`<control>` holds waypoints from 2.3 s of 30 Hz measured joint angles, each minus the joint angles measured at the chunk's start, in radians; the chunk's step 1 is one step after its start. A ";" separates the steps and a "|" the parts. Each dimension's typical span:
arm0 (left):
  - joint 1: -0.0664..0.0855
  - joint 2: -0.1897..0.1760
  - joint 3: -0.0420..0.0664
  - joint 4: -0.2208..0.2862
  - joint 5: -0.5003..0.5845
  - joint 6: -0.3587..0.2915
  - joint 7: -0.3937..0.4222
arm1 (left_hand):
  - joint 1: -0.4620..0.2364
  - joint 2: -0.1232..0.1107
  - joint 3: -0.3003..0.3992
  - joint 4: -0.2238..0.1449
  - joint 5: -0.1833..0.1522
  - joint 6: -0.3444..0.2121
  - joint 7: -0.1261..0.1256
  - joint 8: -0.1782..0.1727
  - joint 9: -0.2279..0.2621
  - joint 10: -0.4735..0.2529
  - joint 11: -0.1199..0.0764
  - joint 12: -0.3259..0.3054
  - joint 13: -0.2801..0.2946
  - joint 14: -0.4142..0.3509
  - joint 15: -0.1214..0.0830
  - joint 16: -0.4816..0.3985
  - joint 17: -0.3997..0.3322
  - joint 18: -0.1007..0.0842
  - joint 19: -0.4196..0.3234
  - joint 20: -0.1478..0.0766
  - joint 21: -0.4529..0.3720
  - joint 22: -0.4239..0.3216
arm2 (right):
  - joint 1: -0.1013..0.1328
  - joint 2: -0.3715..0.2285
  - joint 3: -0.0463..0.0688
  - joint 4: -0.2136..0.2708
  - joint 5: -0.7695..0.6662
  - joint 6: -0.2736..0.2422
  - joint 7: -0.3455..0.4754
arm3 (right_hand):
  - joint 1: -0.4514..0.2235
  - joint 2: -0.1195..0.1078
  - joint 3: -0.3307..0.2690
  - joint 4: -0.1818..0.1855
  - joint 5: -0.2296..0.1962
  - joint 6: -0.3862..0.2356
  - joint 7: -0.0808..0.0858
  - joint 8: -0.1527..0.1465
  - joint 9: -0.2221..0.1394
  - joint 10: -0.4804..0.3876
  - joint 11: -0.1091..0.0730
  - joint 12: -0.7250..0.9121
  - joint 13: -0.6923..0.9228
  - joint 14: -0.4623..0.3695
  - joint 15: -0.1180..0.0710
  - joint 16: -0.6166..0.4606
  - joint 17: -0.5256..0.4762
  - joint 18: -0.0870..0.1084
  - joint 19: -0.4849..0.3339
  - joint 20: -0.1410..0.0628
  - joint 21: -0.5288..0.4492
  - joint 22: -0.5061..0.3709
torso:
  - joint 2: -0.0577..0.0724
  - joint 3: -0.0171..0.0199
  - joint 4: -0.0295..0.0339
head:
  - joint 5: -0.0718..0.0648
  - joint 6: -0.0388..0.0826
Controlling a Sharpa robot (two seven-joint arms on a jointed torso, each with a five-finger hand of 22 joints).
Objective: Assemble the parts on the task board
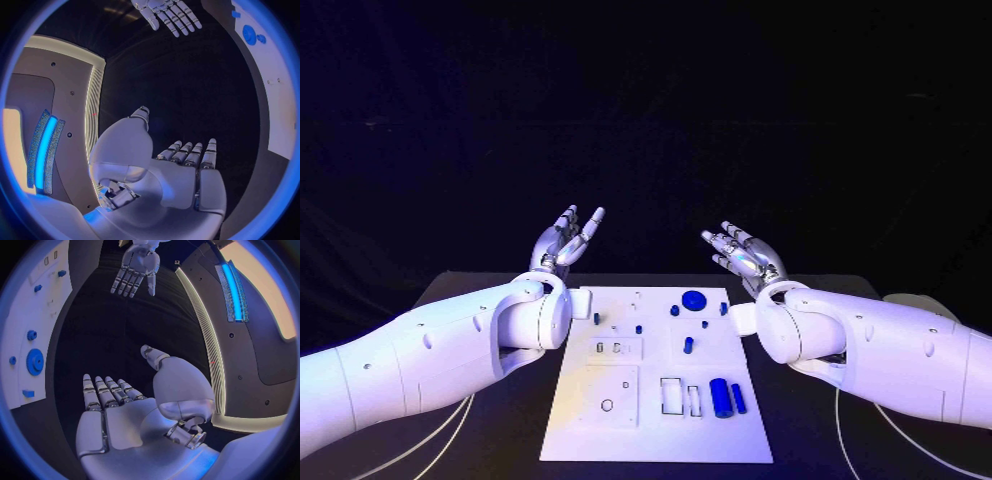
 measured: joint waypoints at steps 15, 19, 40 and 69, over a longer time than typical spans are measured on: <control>0.002 -0.095 -0.001 0.080 -0.018 0.080 0.001 | 0.152 0.014 -0.019 0.012 0.011 0.160 0.009 0.054 0.035 0.117 0.055 0.020 0.020 0.144 0.073 0.056 0.038 0.015 0.106 0.022 0.054 0.024 | 0.068 -0.008 -0.028 -0.066 -0.336 0.145 -0.067 | 0.172 -0.030 0.059 -0.095 0.012 0.337 0.025 0.116 0.082 0.468 -0.002 0.080 0.034 0.461 -0.013 0.131 0.076 0.038 0.261 0.011 0.117 0.053 | 0.023 0.0027 -0.0002 | -0.007 -0.010; 0.004 -0.110 -0.002 0.113 -0.019 0.091 0.004 | 0.225 0.004 -0.021 0.009 0.011 0.346 0.022 0.124 0.077 0.351 0.078 0.075 0.046 0.374 0.057 0.152 0.090 0.039 0.367 0.020 0.160 0.070 | 0.074 -0.010 -0.029 -0.069 -0.474 0.136 -0.068 | 0.201 -0.043 0.074 -0.111 0.012 0.471 0.038 0.159 0.109 0.609 -0.018 0.089 0.037 0.588 -0.033 0.163 0.092 0.064 0.374 0.011 0.158 0.066 | 0.039 0.0046 -0.0001 | -0.012 -0.011; 0.020 -0.237 0.018 0.287 -0.024 0.122 0.022 | 0.369 -0.026 -0.015 0.009 0.011 0.763 0.080 0.274 0.160 0.942 0.005 0.147 0.065 0.901 -0.054 0.333 0.218 0.126 0.770 -0.020 0.295 0.085 | 0.161 -0.002 -0.024 -0.106 -1.189 0.249 -0.278 | 0.253 -0.130 0.101 -0.129 0.000 0.787 0.071 0.236 0.153 1.013 -0.119 0.074 0.051 1.050 -0.165 0.294 0.182 0.085 0.808 -0.094 0.377 0.143 | 0.123 0.0068 0.0147 | -0.035 -0.005; 0.032 -0.266 0.023 0.372 -0.023 0.150 0.020 | 0.373 -0.030 -0.015 0.009 0.011 0.763 0.080 0.274 0.159 0.942 0.005 0.136 0.065 0.900 -0.054 0.333 0.220 0.125 0.770 -0.020 0.295 0.082 | 0.162 0.055 -0.026 -0.115 -1.658 0.320 -0.446 | 0.267 -0.220 0.082 -0.055 0.001 0.812 0.041 0.218 0.220 0.963 -0.144 0.049 0.096 1.314 -0.226 1.226 1.003 0.004 1.209 -0.156 1.321 1.186 | 0.202 0.0014 0.0368 | -0.061 0.006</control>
